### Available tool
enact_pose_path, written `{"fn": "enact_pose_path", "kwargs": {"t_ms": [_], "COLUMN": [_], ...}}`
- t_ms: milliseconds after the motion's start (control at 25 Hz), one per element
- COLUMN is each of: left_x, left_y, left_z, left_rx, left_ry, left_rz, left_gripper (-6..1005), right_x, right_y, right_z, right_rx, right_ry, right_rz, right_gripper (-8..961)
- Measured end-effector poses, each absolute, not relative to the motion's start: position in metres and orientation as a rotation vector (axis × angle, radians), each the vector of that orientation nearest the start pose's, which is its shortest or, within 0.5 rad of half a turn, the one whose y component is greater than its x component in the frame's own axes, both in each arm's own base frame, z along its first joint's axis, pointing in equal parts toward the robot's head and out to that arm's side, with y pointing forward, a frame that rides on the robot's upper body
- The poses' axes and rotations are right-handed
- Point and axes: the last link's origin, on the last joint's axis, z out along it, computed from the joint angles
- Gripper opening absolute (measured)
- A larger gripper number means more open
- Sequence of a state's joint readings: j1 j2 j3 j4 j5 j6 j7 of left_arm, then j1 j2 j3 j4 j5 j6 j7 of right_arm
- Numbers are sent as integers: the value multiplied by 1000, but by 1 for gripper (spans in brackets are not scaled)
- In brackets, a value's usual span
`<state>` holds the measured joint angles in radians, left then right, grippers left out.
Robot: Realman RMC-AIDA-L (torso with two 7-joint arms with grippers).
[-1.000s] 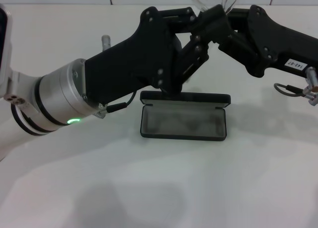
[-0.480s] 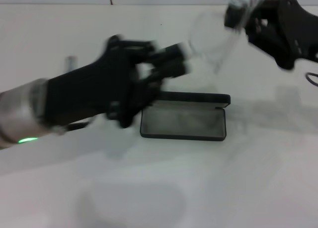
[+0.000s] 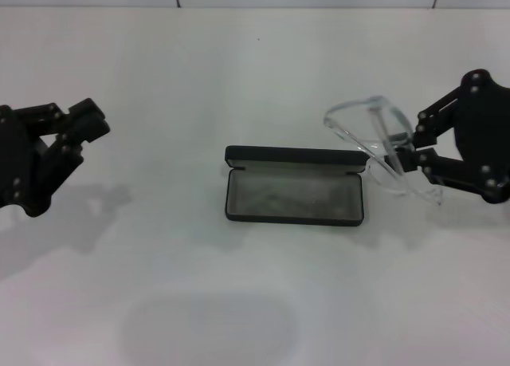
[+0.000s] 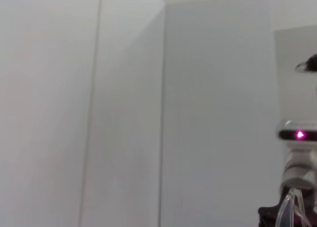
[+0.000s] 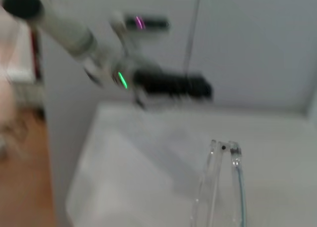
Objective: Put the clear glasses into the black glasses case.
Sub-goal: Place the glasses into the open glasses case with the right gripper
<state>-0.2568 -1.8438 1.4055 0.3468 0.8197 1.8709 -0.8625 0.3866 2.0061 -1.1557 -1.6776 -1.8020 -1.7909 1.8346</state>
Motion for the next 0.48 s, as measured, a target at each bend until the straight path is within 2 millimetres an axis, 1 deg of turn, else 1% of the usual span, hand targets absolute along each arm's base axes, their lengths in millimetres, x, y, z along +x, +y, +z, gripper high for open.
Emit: {"fn": "enact_pose_path", "kwargs": {"t_ms": [120, 200, 240, 280, 360, 480], "left_x": [-299, -299, -300, -301, -302, -304], "left_y": [245, 248, 249, 250, 251, 253], "left_z": [65, 63, 62, 61, 59, 59], "left_rx": [-2355, -2359, -2361, -2361, -2359, -2346], "left_ry": [-252, -263, -271, -277, -288, -301], "left_rz": [-1305, -1283, -1271, -1262, -1246, -1230], "left_gripper": [107, 107, 107, 107, 108, 108], "right_x": [101, 83, 79, 72, 65, 62], "right_y": [283, 284, 284, 285, 286, 290], "right_z": [73, 59, 54, 45, 27, 4], "right_rx": [-2977, -2995, -3004, -3011, -3018, -2997], "right_ry": [-120, -89, -86, -74, -65, -71], "right_rz": [134, -36, -88, -177, -329, -506], "right_gripper": [144, 145, 145, 146, 146, 147]}}
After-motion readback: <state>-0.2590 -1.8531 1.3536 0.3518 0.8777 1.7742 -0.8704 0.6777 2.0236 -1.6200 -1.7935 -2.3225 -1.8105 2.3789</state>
